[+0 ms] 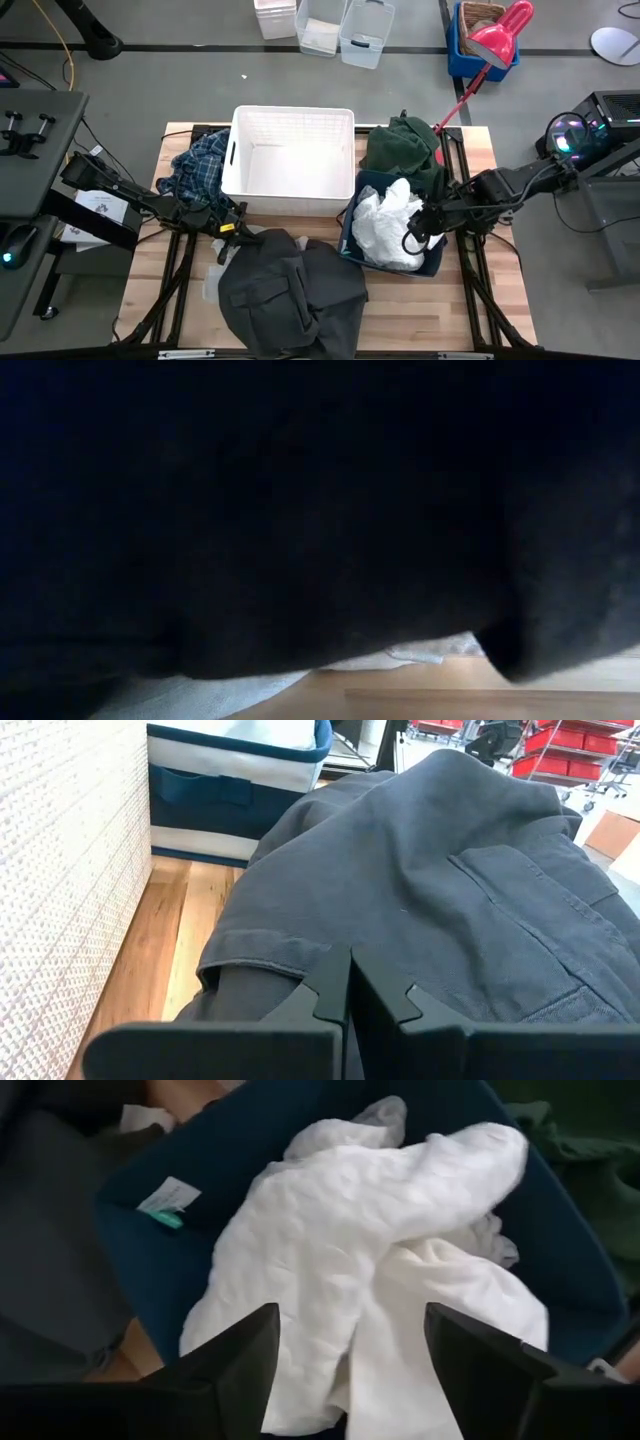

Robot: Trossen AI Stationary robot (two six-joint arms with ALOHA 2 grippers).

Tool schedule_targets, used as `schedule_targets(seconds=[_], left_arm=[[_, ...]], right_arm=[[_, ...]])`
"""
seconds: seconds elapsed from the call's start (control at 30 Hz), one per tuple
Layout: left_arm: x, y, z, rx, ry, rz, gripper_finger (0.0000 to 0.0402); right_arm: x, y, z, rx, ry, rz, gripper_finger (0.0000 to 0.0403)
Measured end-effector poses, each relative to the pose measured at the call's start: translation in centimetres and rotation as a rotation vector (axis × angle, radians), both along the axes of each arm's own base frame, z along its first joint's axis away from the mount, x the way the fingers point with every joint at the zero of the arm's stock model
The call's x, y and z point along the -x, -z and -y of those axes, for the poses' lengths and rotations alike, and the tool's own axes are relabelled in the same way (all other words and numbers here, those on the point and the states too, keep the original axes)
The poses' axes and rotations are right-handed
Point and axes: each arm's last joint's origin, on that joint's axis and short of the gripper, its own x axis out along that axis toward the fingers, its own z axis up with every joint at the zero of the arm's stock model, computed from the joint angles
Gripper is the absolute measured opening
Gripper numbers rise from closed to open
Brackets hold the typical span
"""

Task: Sort clothes
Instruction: Put the white shirt into the blue bin

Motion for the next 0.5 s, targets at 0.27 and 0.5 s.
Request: schedule_targets(seconds=[0.27, 0.5], left_arm=[[0.0, 0.0, 0.0, 0.0, 0.0, 0.0, 0.0], [0.0, 0.0, 0.0, 0.0, 0.0, 0.001, 0.0]], right_arm=[[-0.4, -0.1, -0.2, -0.024, -0.003, 0.041, 0.0247], [-1.2, -0.5, -0.6, -0.062, -0.032, 0.127, 0.0248]])
